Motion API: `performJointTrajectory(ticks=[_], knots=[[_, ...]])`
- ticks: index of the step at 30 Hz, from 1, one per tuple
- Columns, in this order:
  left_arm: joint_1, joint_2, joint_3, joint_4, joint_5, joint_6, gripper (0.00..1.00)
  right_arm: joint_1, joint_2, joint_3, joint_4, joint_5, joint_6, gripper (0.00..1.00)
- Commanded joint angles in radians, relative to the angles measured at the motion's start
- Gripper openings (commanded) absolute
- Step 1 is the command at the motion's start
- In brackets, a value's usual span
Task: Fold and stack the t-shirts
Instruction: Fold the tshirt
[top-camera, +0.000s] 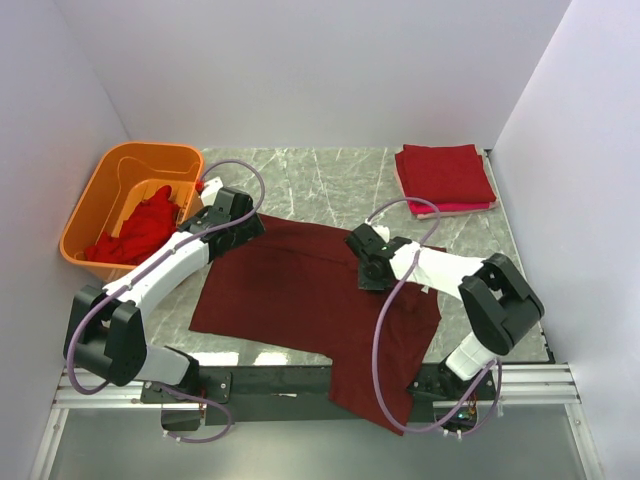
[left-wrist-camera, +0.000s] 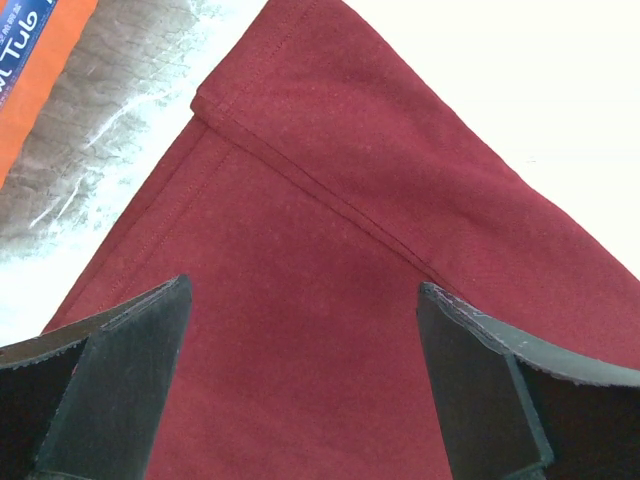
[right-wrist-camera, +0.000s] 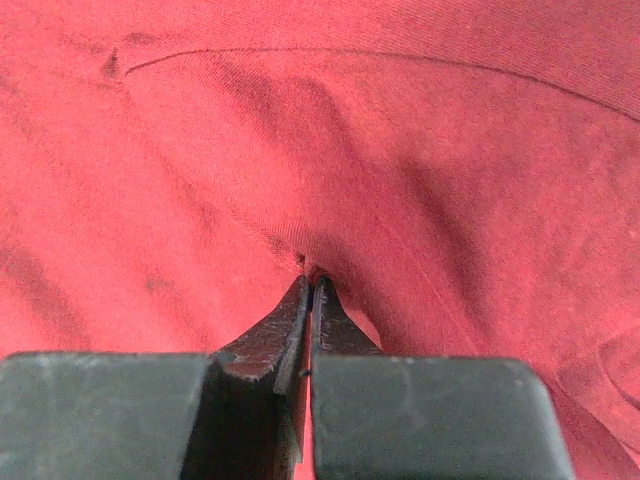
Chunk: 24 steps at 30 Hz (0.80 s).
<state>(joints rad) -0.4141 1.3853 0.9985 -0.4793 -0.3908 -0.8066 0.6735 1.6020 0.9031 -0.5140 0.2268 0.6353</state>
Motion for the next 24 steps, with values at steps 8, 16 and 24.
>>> performJointTrajectory(ticks=[8,16,24], knots=[[-0.003,-0.011,0.011,0.004,-0.025,-0.006,0.99,0.003,-0.180,0.030,-0.070,-0.104,0.001,0.00],[-0.003,-0.006,0.014,-0.004,-0.028,-0.006,0.99,0.008,-0.180,0.057,-0.087,-0.274,0.035,0.00],[-0.003,0.000,0.014,-0.008,-0.029,-0.005,0.99,0.018,-0.107,0.095,-0.058,-0.403,0.089,0.00]])
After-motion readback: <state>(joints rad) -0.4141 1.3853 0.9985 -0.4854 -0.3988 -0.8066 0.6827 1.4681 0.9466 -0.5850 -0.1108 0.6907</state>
